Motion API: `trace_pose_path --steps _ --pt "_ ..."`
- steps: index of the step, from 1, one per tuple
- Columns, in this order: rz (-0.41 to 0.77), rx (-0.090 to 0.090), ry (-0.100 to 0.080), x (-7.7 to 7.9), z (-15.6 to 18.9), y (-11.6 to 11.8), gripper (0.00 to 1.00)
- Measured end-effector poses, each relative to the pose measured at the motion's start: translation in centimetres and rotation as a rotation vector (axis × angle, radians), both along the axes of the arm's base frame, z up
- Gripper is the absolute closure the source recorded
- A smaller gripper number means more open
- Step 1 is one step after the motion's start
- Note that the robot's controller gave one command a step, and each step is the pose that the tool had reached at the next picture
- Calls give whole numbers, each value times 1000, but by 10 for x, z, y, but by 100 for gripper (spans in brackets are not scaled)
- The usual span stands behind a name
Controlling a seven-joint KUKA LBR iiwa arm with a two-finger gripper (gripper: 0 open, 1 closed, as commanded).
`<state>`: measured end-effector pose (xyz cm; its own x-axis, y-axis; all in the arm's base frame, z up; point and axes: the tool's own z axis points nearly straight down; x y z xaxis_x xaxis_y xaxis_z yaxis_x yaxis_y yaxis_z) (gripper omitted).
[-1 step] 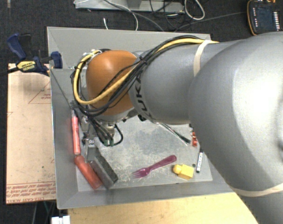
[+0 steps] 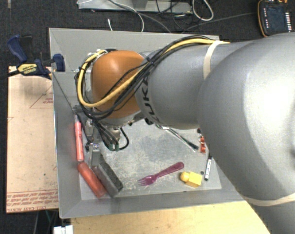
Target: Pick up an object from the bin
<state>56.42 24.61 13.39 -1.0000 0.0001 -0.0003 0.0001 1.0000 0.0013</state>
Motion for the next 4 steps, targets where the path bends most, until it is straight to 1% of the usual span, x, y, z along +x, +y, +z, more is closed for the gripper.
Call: trace_pose_path --steps 1,2,3,4 --pt "-38 -1 0 50 10 -60 0" --pt "3 4 2 83 -8 -68 0" --pt "-153 5 0 69 -4 -12 0" --pt "-64 6 -1 71 -64 -16 0"
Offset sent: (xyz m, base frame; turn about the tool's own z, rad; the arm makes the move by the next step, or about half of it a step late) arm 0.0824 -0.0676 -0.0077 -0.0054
